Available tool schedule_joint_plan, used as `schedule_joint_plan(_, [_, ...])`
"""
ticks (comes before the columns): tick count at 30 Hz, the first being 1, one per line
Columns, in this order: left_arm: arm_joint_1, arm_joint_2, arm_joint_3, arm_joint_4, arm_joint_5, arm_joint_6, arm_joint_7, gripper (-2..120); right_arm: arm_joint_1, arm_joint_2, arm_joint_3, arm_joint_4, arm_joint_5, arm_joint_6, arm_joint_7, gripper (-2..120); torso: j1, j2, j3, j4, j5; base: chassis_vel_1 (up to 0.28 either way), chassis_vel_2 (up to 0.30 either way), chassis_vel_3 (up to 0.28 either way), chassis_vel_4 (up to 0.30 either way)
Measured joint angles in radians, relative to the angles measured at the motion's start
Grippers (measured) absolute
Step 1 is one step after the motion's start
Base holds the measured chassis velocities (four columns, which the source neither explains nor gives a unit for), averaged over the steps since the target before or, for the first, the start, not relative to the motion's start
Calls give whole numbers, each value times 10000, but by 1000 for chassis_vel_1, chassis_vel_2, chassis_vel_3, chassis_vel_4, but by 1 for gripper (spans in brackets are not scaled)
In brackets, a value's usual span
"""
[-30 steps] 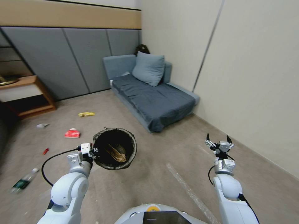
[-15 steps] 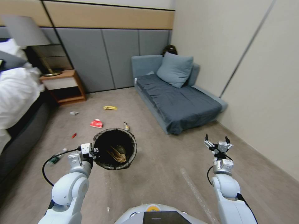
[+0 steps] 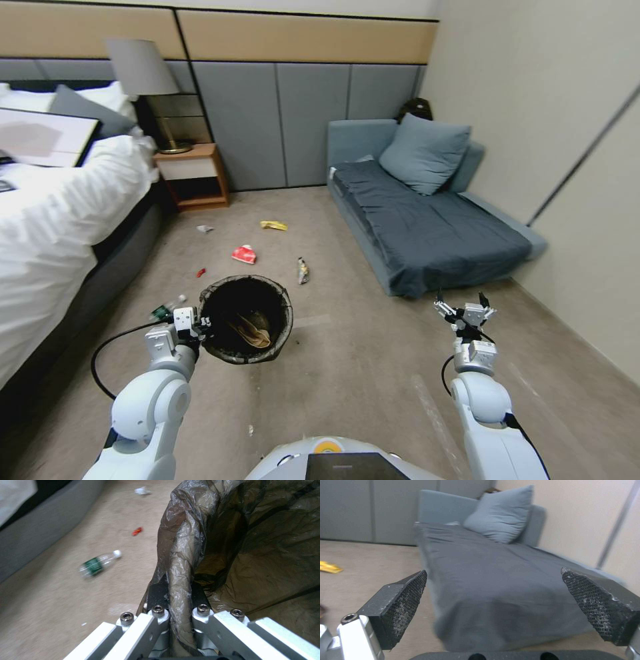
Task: Pick up the trash bin, then pick up the garbage from the floor and place it into the trash bin.
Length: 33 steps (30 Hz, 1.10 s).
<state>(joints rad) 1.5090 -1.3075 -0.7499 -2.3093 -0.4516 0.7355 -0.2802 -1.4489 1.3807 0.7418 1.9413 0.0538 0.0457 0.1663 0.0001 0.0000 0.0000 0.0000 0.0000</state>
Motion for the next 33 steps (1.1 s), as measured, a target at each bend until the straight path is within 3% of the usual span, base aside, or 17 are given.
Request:
schedule_joint_plan(15, [208,-77,-44,-169,267,-6,168,0,-106,52,-49,136,-154,66,364,100,-1,0,0,-3,-1,57,53,60,59])
schedule_joint_plan(33, [334,15,-71,-213,358,-82,202,0,-210,-3,21,151,439,784,-175,100,-1,0,-1,0,0,0,0,0,0])
